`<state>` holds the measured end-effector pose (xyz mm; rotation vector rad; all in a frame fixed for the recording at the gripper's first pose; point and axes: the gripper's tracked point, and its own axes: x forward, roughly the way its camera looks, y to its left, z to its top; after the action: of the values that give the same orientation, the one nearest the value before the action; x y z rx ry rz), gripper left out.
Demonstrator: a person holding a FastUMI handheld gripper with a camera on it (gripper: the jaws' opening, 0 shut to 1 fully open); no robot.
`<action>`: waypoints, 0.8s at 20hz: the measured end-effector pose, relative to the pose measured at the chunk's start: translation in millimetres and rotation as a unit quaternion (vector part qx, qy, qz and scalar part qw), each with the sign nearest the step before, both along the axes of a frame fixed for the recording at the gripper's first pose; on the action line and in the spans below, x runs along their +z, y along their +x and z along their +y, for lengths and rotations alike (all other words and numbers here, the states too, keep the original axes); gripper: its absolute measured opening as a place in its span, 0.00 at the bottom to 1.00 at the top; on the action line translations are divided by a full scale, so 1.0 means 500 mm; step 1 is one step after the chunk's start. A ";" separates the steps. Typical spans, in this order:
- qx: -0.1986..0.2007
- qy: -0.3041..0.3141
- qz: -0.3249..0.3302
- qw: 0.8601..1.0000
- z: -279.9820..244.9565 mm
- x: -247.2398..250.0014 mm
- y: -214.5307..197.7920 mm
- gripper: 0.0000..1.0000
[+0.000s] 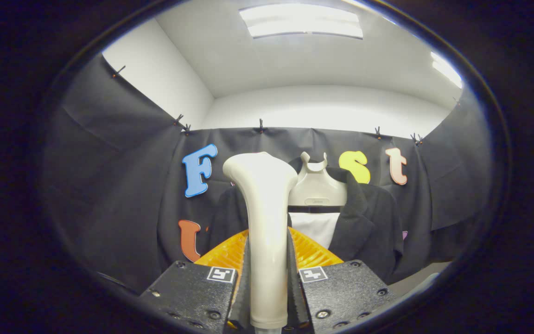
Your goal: Iron the clothes twice with a garment steamer, once on the left side and once on the right side.
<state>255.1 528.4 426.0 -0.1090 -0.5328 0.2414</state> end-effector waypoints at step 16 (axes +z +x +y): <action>-0.026 -0.031 0.086 0.995 -0.067 -0.206 0.071 0.37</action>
<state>290.6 495.0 322.9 -0.1613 -0.3499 0.2154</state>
